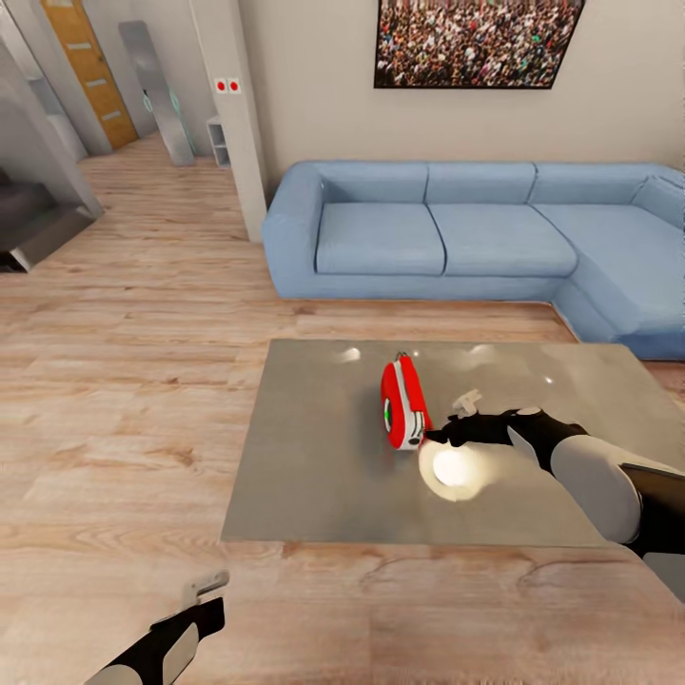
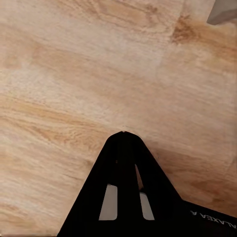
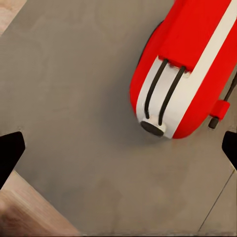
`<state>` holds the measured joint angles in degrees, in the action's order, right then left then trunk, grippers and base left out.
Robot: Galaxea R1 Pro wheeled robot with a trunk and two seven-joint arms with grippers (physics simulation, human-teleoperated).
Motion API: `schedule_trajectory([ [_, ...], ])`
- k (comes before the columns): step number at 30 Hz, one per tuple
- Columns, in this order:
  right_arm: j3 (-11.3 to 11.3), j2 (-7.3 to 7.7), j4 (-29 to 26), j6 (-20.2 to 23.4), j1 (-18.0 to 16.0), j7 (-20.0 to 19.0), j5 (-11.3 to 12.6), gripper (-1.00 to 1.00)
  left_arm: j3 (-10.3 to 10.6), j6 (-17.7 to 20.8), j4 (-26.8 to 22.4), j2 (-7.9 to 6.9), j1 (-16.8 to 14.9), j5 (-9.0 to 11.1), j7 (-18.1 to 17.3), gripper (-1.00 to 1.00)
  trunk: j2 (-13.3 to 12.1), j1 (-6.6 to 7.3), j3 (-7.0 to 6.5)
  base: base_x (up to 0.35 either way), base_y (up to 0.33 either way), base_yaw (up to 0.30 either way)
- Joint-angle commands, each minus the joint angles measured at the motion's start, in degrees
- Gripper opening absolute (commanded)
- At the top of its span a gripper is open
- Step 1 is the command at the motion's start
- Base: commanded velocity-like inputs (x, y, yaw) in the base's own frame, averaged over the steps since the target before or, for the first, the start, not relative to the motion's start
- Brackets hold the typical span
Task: Turn on the radio receiver that's on the table in the living room.
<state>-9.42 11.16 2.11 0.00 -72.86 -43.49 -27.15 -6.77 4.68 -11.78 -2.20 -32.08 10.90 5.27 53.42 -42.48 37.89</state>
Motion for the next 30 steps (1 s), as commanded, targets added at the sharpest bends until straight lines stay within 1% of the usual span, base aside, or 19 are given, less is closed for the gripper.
schedule_trajectory([
  [1,0.01,0.0,0.0,0.0,0.0,0.0,0.0,1.0,0.0,0.0,0.0,0.0,0.0,0.0,0.0,-1.0,-0.42,0.23,-0.18,-0.334,0.0,0.0],
  [11,0.0,0.02,0.0,0.0,0.0,0.34,0.0,1.0,0.0,-0.02,0.0,0.0,0.0,0.0,0.01,-1.0,-4.43,2.42,-1.98,-0.314,0.0,0.0],
  [14,0.01,0.01,0.0,0.04,0.0,2.85,0.03,1.0,0.0,-0.02,0.0,0.0,0.0,0.0,0.0,-1.0,-5.63,3.08,-2.52,-0.087,0.0,0.0],
  [17,0.01,-0.1,0.08,0.14,0.0,7.8,0.18,1.0,0.0,-0.05,0.0,-0.12,0.0,0.0,0.0,-1.0,-6.84,3.74,-3.06,-0.027,0.0,0.0],
  [20,0.01,-0.13,0.49,0.18,0.0,10.17,0.28,1.0,0.0,-0.09,0.0,-0.27,0.0,-0.03,0.0,-1.0,-8.04,4.4,-3.6,-0.009,0.0,0.0],
  [23,0.01,0.02,1.66,0.23,0.21,11.11,0.27,1.0,0.0,-0.1,0.08,-0.5,0.0,-0.07,0.05,-1.0,-9.24,5.06,-4.13,-0.003,0.0,0.0],
  [26,0.01,0.23,2.12,0.16,2.36,11.52,0.26,1.0,0.06,-0.4,0.79,-1.31,0.0,-0.08,0.14,-1.0,-10.44,5.72,-4.67,0.0,0.0,0.0],
  [30,0.06,0.31,2.26,0.13,7.6,11.66,0.19,1.0,0.08,-2.44,1.69,-3.83,0.0,-0.09,0.14,-1.0,-12.05,6.6,-5.39,0.0,0.0,0.0],
])
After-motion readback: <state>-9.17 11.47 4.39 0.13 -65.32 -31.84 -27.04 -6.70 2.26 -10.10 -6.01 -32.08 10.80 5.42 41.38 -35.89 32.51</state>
